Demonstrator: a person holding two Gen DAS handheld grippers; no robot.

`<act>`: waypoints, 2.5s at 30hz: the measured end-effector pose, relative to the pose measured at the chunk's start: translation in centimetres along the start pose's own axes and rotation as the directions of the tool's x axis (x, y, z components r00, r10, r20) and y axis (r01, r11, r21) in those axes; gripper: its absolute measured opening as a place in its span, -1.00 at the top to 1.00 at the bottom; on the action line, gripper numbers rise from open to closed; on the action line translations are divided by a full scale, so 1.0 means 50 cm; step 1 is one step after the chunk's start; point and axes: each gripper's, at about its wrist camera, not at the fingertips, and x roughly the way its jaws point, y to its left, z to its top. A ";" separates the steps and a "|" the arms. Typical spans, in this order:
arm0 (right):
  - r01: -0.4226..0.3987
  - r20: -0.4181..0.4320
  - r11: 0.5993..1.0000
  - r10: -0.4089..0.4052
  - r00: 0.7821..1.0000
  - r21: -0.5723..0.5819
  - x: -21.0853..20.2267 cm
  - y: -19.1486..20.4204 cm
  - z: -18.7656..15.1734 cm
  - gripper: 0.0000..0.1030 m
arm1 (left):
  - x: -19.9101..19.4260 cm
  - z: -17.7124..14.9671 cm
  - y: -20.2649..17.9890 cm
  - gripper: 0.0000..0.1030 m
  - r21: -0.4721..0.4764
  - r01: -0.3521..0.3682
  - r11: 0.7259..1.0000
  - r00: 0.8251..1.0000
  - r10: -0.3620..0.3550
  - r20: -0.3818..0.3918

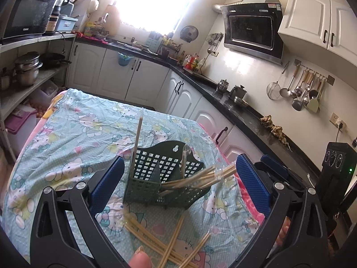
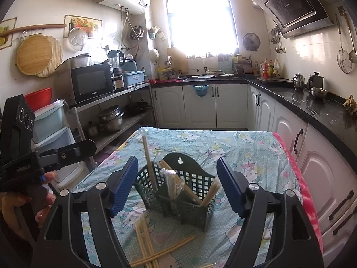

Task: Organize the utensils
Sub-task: 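Withdraw both open tools up and away from the basket, then lower both open tools toward the remaining chopsticks on the cloth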

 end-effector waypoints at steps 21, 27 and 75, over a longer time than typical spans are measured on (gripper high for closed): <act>0.008 -0.029 1.000 -0.008 1.000 -0.017 -0.053 0.003 -0.053 -0.47 | -0.039 -0.061 0.010 -0.79 -0.018 -0.013 1.000 1.000 0.012 -0.019; 0.017 -0.055 1.000 -0.019 0.998 -0.026 -0.055 0.005 -0.076 -0.47 | -0.042 -0.080 0.018 -0.79 -0.030 -0.024 0.999 0.999 0.023 -0.034; 0.107 -0.348 0.993 -0.117 0.930 -0.047 0.052 -0.074 -0.278 -0.47 | 0.095 -0.267 0.094 -0.78 -0.103 -0.089 0.991 0.943 0.050 -0.330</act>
